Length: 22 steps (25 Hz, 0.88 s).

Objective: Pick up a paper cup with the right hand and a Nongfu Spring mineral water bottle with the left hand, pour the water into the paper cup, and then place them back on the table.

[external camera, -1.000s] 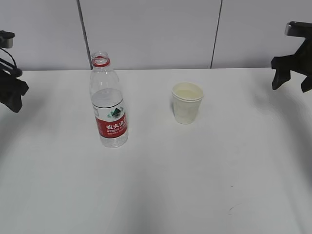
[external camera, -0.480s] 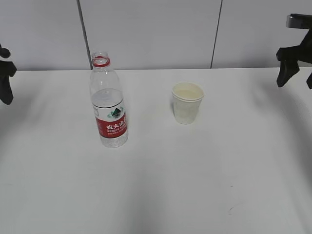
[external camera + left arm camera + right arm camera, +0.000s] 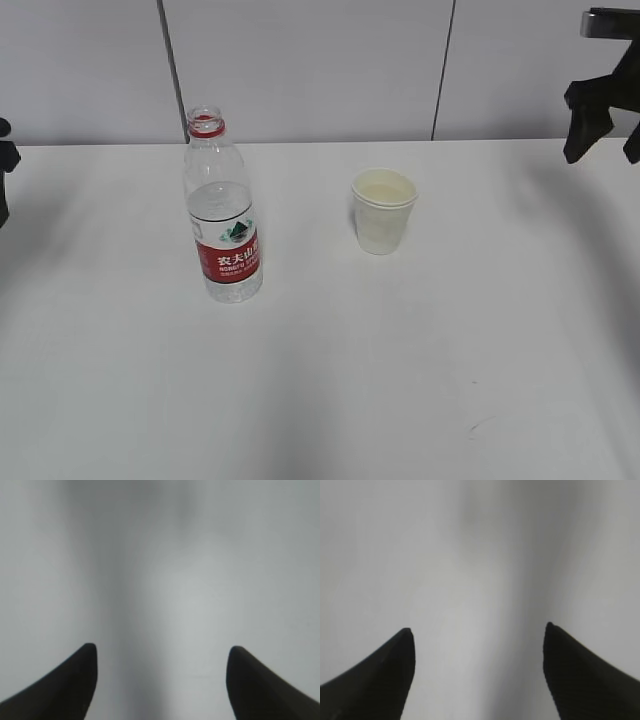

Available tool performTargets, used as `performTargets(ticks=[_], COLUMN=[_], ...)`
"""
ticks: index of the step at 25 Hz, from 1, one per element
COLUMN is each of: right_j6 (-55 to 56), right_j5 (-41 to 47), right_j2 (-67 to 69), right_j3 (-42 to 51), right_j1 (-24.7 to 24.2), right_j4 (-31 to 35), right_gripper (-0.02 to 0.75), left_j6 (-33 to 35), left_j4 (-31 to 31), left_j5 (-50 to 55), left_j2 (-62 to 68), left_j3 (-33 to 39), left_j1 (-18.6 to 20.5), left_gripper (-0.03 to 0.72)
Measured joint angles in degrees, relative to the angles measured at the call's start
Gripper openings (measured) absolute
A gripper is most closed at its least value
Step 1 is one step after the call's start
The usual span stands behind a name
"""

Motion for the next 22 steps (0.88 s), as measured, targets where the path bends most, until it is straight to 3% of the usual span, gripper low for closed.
performTargets(ticks=[11,22], right_j6=[0.5,2.0], right_j5=[0.2,0.6], right_j2=[0.0,-7.1], right_j3=[0.0,0.0], right_j1=[11.0,12.0], right_j4=[-1.0,-1.7], right_gripper=[0.589,0.588], left_j6=[0.2,1.5], left_j4=[0.3,-3.0], left_j5=[0.9,1.5], left_j2=[-1.9,-2.3], left_j3=[-0.2,-0.2], left_j1=[0.0,0.0], left_gripper=[0.494,0.494])
